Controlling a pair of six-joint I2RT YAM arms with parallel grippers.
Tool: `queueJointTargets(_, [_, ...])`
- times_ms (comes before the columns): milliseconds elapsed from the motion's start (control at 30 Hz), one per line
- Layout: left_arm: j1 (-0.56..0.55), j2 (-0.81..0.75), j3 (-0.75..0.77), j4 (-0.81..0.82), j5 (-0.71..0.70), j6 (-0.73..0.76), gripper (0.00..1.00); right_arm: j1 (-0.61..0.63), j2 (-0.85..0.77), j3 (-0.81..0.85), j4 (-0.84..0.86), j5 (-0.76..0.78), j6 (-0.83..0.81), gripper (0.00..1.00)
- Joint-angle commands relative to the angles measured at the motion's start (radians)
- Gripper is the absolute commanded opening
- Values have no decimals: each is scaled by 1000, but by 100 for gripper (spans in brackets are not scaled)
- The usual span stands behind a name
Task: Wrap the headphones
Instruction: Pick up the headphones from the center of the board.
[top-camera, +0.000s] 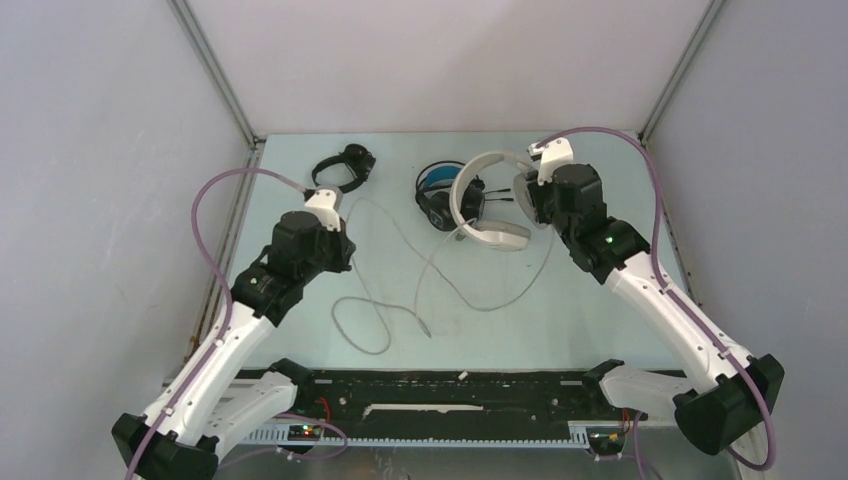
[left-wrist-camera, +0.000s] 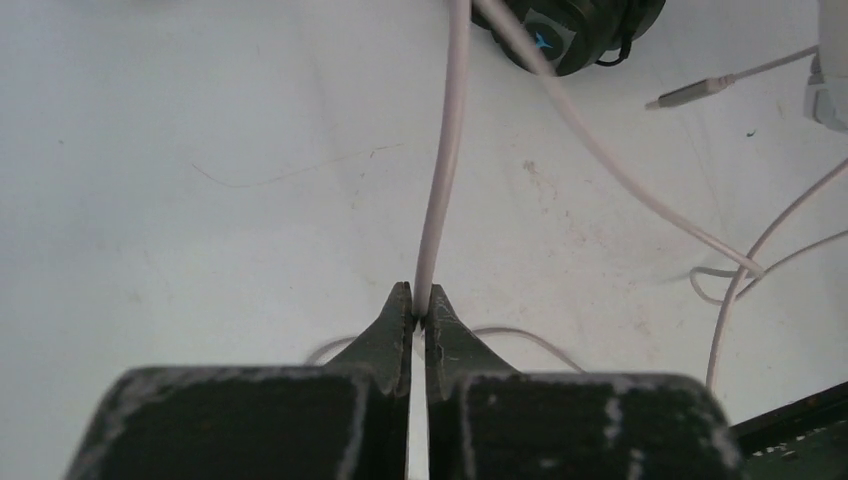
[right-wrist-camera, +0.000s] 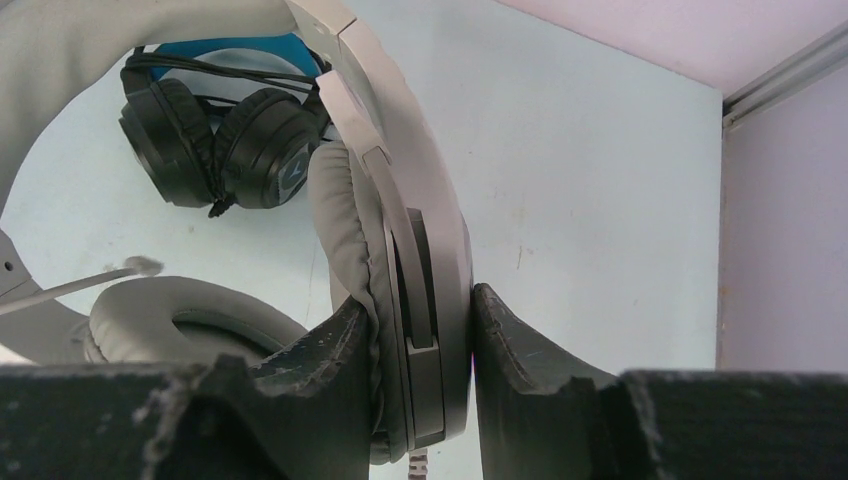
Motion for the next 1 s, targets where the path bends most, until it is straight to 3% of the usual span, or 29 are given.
queueJointTargets(0, [12,-4,-58,66,18,-138,10,-18,-61,67,103,14,79,13])
queueJointTargets(167, [16,5,-66,48,5,-208,48,-17,-89,67,108,-99,66,14])
queueJointTargets(300, [16,6,-15,-8,84,-177,65,-13,-98,67,76,-177,30,14])
queueJointTargets(400, [14,28,62,-44,211,-153,68,13,-105,66,92,-231,7,14])
queueJointTargets(500, [-12,39,125,-48,241,-145,70,80,-103,67,115,-218,-38,13])
queueJointTargets(667, [-77,55,251,-22,202,-126,73,229,-70,67,150,-92,-37,13])
queueJointTargets(967, [-104,188,425,-47,69,-65,80,343,-11,67,195,-10,69,13])
